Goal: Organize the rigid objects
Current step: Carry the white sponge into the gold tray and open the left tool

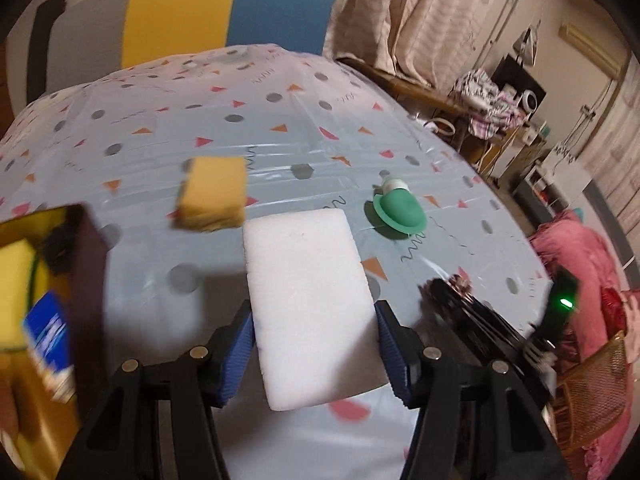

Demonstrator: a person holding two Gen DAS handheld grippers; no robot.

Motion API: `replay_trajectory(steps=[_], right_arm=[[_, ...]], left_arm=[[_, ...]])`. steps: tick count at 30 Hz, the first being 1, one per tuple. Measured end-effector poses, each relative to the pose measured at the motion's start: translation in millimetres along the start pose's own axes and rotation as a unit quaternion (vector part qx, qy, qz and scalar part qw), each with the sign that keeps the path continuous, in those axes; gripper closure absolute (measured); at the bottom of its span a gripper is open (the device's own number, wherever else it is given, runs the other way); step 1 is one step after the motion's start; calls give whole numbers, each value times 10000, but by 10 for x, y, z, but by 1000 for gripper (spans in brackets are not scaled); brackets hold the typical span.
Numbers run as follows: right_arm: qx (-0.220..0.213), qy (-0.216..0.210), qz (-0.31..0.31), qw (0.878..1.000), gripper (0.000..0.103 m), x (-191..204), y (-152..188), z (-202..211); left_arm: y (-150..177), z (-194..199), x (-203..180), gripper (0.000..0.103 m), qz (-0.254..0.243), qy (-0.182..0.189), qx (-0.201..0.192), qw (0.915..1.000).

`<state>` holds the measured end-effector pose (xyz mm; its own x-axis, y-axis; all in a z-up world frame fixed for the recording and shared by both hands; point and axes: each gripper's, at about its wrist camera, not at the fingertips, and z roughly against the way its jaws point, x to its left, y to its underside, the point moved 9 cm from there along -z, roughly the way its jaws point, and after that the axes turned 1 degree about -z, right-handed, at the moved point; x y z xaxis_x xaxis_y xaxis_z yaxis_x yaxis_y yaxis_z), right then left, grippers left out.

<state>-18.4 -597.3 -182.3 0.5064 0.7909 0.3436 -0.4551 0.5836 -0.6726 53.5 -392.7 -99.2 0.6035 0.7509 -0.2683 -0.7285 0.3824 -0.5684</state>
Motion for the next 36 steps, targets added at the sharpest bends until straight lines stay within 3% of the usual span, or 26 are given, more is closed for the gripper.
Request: replay_trajectory(steps=[6, 10, 19, 25, 32, 36], right_arm=[[16, 70, 60, 10000, 67, 14, 6, -6], [22, 119, 106, 9999, 67, 20, 8, -4], [26, 209, 184, 9996, 67, 34, 12, -6], [41, 323, 287, 9991, 67, 58, 20, -8], [61, 460, 418, 9980, 67, 73, 29, -15], [65, 552, 510, 9972, 67, 95, 30, -19]], left_arm=[[208, 654, 454, 44, 89, -108, -272, 9995], [410, 1004, 916, 44, 175, -465, -405, 9979], [896, 957, 1813, 43, 844, -940, 56, 9920], [1013, 752, 1943, 40, 792, -1050, 342, 9907], [1093, 926, 2038, 39, 824, -1359, 313, 9868], [1093, 1000, 2046, 27, 666, -1424, 256, 9872]])
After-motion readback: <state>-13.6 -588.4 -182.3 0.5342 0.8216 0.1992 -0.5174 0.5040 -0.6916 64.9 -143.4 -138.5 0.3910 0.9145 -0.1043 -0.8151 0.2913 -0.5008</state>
